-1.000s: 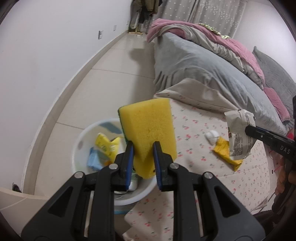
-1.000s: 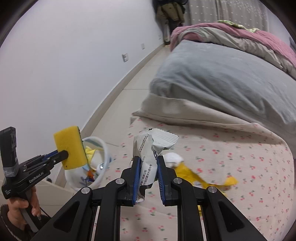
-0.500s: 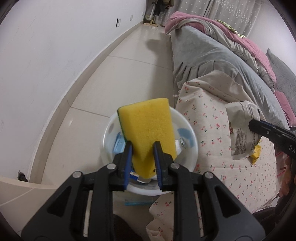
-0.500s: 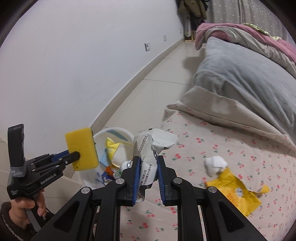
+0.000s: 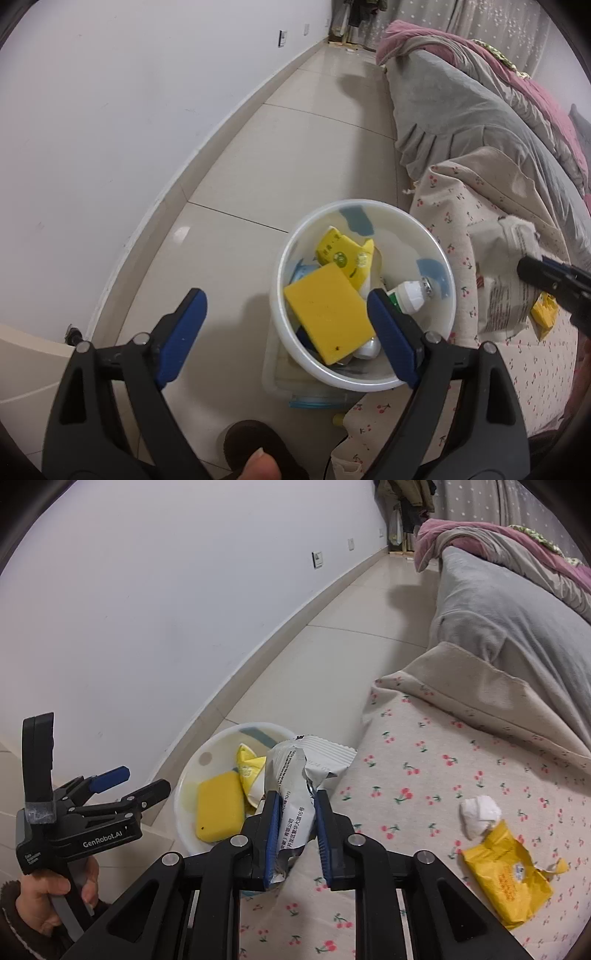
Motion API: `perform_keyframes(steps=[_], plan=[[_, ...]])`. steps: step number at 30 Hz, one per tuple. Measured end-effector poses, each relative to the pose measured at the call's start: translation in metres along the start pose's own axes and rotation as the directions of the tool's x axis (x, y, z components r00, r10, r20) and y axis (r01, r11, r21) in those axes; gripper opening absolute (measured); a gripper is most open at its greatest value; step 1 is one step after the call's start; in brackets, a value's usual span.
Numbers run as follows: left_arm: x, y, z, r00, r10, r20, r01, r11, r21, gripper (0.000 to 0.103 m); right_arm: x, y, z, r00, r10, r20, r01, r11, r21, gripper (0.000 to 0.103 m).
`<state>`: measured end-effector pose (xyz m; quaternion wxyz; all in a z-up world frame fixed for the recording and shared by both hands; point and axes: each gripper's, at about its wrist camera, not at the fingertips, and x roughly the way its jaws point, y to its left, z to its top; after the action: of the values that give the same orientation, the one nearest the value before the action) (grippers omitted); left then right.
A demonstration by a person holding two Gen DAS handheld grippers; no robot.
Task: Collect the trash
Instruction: 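Carry the sponge and wrapper to the white bin and open both tools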
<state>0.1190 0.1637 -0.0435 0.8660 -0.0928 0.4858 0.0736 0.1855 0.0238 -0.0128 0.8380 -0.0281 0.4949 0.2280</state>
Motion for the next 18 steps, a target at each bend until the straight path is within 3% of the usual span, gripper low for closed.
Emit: perform_keyframes(steps=[6,7,8,9,18], plan=[[-0.002,0.004,0.003,1.000,0.002,0.003,-0.002,1.000,-0.014,0.089,0.011,0.007,0.000,0.999,0.051,0.004,-0.051,0.999,-0.013,0.027],[-0.002,0.004,0.003,1.000,0.002,0.004,-0.002,1.000,-0.013,0.089,0.013,0.007,0.001,0.998,0.066,0.002,-0.066,0.998,-0.006,0.040],[-0.003,0.004,0.003,1.000,0.001,0.006,-0.001,1.000,-0.012,0.089,0.014,0.006,0.001,0.998,0.067,-0.001,-0.067,0.998,0.007,0.064],[-0.003,0.003,0.004,1.000,0.000,0.006,0.000,1.000,-0.010,0.089,0.012,0.006,0.001,0.998,0.065,0.002,-0.065,0.998,0.015,0.073],[-0.005,-0.007,0.004,1.000,-0.012,0.014,0.012,1.000,0.012,0.089,-0.006,-0.007,-0.001,0.999,0.030,0.036,-0.031,0.999,0.022,0.075]])
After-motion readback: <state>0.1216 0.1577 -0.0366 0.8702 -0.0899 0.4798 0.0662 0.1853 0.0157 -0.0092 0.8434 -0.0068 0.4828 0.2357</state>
